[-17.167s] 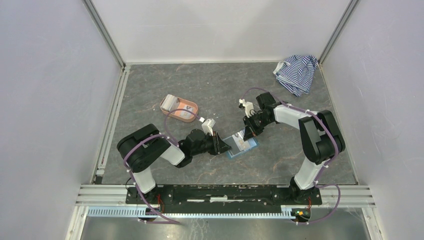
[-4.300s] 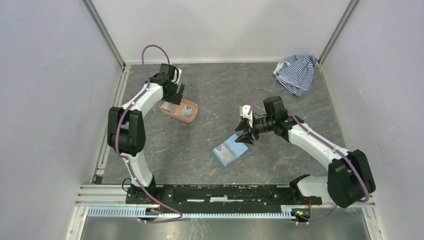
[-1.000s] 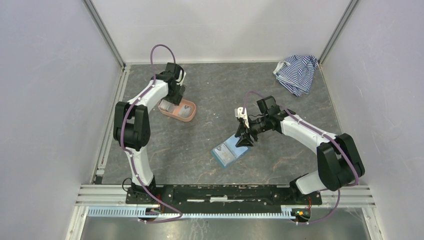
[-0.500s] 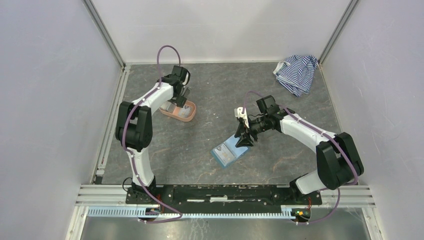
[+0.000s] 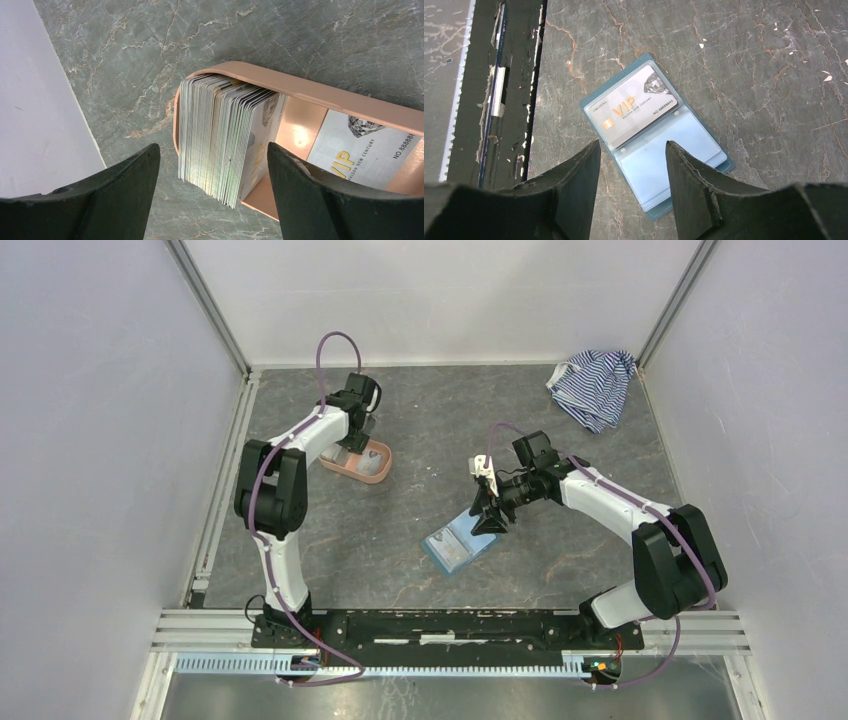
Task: Put the credit cards into the card holder
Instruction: Pick up the credit card from the storage box.
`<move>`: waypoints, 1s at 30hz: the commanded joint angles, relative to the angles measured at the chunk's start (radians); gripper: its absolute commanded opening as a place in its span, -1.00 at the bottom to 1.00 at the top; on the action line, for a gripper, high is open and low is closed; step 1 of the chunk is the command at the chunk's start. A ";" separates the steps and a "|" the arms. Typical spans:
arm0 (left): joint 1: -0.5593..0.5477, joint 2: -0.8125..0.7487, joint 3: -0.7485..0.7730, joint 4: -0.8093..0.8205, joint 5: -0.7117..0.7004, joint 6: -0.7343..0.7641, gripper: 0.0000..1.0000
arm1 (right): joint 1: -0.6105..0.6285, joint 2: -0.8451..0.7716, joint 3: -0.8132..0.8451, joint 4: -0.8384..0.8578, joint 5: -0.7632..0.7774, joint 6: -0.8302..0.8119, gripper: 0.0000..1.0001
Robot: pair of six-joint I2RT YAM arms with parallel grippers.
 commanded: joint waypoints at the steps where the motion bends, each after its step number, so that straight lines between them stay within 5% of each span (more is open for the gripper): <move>1: 0.004 0.013 -0.002 0.022 -0.011 0.022 0.70 | 0.000 0.008 0.042 -0.008 -0.025 -0.023 0.14; 30: 0.010 -0.023 0.042 -0.023 -0.037 0.024 0.20 | -0.001 0.009 0.045 -0.019 -0.023 -0.031 0.14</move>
